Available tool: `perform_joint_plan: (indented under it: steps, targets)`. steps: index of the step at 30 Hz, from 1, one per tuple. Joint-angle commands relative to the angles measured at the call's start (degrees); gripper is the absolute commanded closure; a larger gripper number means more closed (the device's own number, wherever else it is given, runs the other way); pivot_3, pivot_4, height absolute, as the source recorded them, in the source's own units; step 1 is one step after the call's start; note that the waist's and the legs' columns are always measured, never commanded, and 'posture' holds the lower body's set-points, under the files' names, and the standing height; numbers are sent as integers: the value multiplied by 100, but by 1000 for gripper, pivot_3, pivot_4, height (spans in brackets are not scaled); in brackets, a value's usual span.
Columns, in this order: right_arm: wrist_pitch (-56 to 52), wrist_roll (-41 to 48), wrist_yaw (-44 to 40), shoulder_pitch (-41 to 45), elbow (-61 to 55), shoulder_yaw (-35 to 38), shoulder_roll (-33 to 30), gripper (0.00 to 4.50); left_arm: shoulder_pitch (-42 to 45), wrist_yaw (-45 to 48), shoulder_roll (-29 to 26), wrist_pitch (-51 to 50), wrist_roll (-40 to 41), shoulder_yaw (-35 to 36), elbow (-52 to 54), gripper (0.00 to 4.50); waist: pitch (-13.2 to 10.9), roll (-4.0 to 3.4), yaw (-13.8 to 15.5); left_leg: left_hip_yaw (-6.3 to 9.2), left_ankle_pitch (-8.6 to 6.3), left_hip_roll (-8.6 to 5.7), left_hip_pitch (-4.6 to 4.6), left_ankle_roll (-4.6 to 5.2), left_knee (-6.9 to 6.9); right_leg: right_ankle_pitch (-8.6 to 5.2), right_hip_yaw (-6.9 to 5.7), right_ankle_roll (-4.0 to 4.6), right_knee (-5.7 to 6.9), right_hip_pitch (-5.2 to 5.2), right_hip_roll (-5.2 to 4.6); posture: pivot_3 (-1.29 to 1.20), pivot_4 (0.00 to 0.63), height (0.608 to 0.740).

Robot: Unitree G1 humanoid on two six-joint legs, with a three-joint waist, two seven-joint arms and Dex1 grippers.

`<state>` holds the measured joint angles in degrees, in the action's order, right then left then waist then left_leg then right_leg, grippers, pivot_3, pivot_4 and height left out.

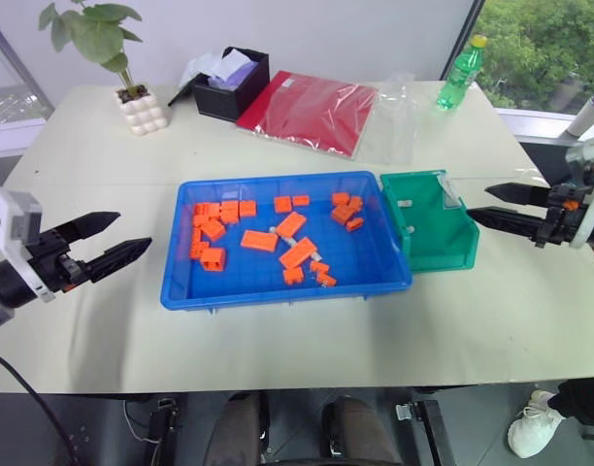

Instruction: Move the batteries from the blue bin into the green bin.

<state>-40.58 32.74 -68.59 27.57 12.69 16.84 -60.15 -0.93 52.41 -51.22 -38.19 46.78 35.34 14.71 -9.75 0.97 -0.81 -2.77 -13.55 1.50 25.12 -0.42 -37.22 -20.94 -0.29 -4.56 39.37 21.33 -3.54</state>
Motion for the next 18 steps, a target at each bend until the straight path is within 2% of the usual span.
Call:
perform_joint_plan:
  steps: [1,18]
  targets:
    - [111,49,2,50,-105,217,-92,25,69,-17,-32,85,32,138,135,0,0,0,0,0,0,0,0,0,0,0,0,0,0,0,0,0,150,740]
    - [117,48,10,55,-80,210,-80,25,132,-21,-35,54,82,145,146,0,0,0,0,0,0,0,0,0,0,0,0,0,0,0,0,0,150,740]
